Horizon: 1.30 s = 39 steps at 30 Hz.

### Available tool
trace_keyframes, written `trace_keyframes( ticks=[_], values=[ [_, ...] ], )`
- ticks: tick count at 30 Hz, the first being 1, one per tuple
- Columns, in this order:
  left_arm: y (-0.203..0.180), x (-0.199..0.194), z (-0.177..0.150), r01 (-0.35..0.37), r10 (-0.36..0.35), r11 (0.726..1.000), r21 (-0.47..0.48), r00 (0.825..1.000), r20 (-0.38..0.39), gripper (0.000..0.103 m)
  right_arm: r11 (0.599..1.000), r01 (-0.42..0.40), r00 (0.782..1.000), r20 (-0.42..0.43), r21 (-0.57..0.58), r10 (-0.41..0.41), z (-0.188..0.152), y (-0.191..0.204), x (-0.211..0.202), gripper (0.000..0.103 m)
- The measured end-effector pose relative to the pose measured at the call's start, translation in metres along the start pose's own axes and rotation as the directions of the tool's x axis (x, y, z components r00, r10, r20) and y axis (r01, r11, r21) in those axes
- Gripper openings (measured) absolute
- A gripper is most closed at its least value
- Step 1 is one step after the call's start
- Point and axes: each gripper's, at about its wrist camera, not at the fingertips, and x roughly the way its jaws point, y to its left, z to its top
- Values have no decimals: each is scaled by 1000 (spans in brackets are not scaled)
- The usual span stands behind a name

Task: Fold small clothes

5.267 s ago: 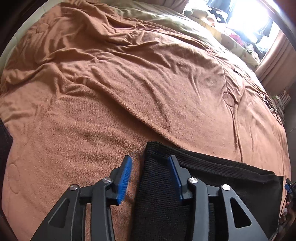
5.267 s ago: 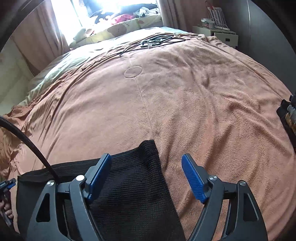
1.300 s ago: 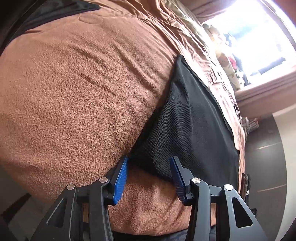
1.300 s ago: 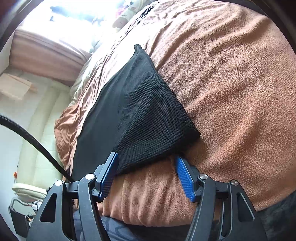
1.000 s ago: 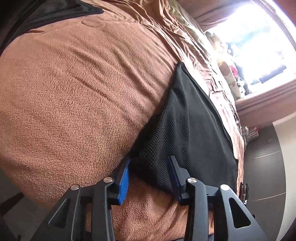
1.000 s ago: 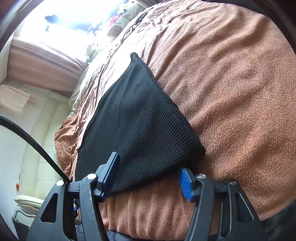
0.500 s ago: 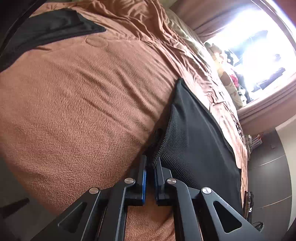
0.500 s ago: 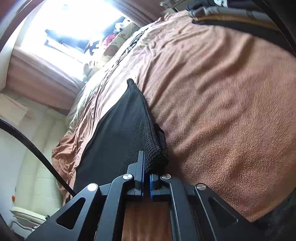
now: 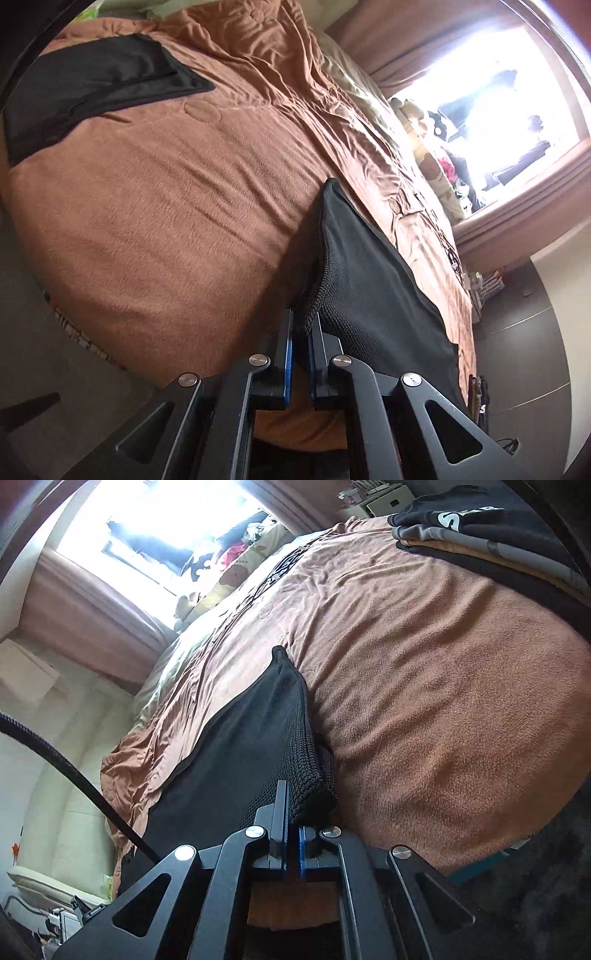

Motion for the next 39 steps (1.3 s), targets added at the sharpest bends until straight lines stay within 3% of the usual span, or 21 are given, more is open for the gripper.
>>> trace_keyframes(
  ticks=[9,10,12,13,15,17,23,25,27,30,34,39],
  values=[
    [23,24,-11,14,-19,998,-62,997,-76,7,988,136,984,-103,-80,-144,-3,12,22,3],
    [24,25,-12,26,-32,997,-73,996,-80,7,985,149,982,-101,-92,-158,-3,15,19,11],
    [24,25,-14,26,-32,997,-68,995,-92,16,982,158,982,-85,-100,-167,-2,20,10,45],
    [22,25,-14,27,-32,998,-60,995,-97,22,983,154,985,-65,-100,-160,-2,21,4,67],
    [20,22,-14,48,-53,998,-51,994,-96,49,975,193,980,-30,-106,-197,-3,29,-12,70],
    [17,18,-15,67,-70,997,-38,994,-84,57,976,176,984,-16,-125,-180,-5,36,-25,70],
    [14,30,-18,53,-52,999,2,992,-119,56,949,188,982,46,-252,-182,-19,74,-55,70],
    [18,33,-18,46,-44,999,12,991,-130,46,937,163,987,56,-309,-153,-26,93,-62,70],
    [23,32,-15,28,-25,999,21,990,-140,24,922,136,991,55,-363,-125,-31,116,-63,70],
    [29,29,-11,67,-66,998,-2,985,-156,14,902,109,994,40,-419,-102,-39,141,-56,70],
    [23,22,-11,94,-89,995,23,984,-155,11,874,106,994,39,-474,-99,-49,171,-37,70],
    [22,13,-11,99,-101,995,-25,986,-134,9,843,124,991,15,-523,-136,-64,193,0,70]
  ],
)
